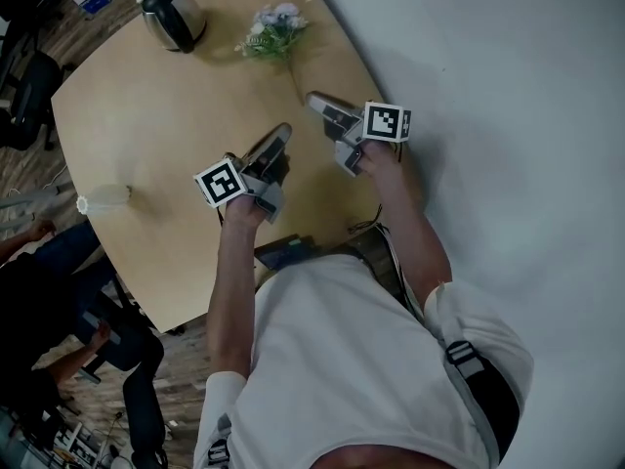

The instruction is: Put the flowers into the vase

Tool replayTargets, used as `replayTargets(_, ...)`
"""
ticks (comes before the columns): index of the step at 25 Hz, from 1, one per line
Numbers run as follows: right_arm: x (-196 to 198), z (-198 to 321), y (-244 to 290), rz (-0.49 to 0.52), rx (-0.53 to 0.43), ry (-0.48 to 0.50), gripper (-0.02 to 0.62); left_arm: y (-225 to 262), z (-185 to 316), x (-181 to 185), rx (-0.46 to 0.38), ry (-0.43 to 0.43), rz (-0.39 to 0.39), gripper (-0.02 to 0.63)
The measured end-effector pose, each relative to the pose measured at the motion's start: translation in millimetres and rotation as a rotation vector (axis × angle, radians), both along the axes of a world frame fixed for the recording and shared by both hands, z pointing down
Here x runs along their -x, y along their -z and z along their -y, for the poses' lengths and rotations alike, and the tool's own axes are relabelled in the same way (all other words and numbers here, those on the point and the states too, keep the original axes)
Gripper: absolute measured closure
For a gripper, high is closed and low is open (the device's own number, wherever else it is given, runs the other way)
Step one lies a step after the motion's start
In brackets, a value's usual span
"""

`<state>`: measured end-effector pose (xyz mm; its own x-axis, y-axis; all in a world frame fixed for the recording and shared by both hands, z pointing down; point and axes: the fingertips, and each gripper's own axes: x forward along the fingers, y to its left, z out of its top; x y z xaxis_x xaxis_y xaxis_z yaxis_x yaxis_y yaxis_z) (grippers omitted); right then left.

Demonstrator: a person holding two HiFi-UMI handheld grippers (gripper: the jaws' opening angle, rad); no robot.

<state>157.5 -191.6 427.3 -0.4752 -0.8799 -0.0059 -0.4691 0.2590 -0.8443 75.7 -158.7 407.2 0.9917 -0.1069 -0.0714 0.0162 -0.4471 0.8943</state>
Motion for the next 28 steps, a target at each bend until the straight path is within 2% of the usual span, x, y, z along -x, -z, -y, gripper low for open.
replayTargets(4, -14.5, 28.6, -22.3, -0.039, 0.042, 0.019, 0.520, -11.2, 12.9, -9.3, 0.015, 0.017, 0.008, 0.600)
replayTargets(8, -20.8, 52.3, -39.4, -0.035, 0.069, 0.039, 0.509, -19.5, 26.9, -16.5, -0.002, 0.031, 0.025, 0.600)
replayTargets(11, -23.8, 68.1, -57.6, -0.049, 0.094, 0.056, 0.499, -29.1, 34.4, -24.1, 0.038, 0.044, 0.038, 0.600)
replayTargets(15, -30.1, 84.8, -77.4, -0.076, 0.128, 0.069, 0.476, -38.7, 41.2, -31.4, 0.024, 0.036, 0.061, 0.600)
replayTargets(18, -34.2, 96.3, -88.2, -0.084, 0.148, 0.082, 0.460, -44.5, 44.5, -34.2, 0.051, 0.042, 0.068, 0.600)
replayTargets(28, -48.7, 138.7, -112.4, -0.147, 0.193, 0.136, 0.422, -54.2, 44.7, -37.9, 0.060, 0.022, 0.082, 0.600)
